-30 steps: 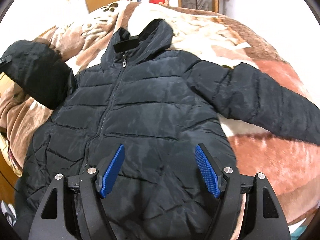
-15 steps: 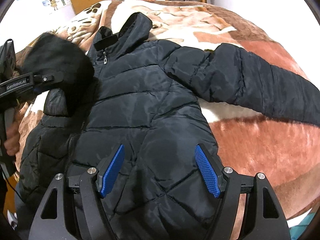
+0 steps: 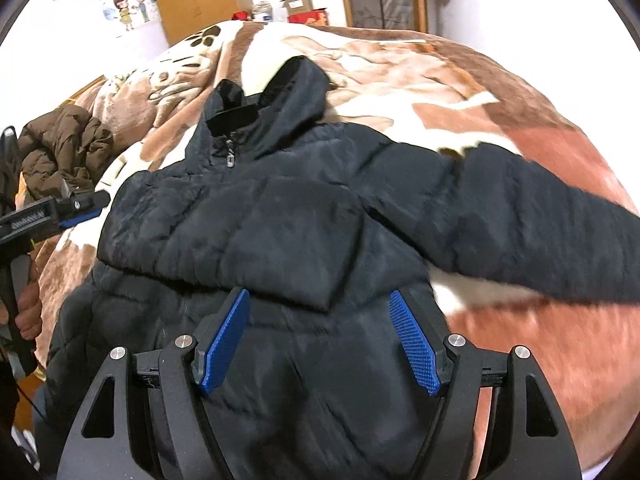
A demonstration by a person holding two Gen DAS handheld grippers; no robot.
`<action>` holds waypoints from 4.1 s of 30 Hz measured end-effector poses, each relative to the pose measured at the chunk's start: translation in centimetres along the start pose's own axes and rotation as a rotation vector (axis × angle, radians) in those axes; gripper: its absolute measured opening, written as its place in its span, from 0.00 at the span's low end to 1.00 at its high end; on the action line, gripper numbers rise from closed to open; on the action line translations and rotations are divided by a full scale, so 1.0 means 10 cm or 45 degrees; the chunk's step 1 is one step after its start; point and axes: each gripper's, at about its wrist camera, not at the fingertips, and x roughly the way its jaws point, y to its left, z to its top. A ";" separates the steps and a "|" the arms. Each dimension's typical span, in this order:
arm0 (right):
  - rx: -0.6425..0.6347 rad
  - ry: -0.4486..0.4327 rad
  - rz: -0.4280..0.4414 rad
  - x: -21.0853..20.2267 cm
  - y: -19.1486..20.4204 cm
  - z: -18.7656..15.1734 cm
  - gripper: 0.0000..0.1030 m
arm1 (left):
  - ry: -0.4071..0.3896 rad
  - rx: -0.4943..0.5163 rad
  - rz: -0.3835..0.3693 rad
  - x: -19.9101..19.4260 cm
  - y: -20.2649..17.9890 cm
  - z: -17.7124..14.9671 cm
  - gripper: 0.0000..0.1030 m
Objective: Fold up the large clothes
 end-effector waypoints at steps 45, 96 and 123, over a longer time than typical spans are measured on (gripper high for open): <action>-0.005 0.147 -0.035 1.13 -0.17 0.50 0.53 | 0.063 0.006 0.205 0.64 0.78 0.08 0.55; 0.478 -0.175 -0.076 -1.26 -1.34 -0.71 0.54 | -0.092 0.142 0.042 -1.18 -0.90 -0.59 0.55; 1.105 -0.313 -0.174 -0.32 -3.38 -0.68 0.56 | 0.123 0.065 0.172 0.11 -0.51 -0.54 0.55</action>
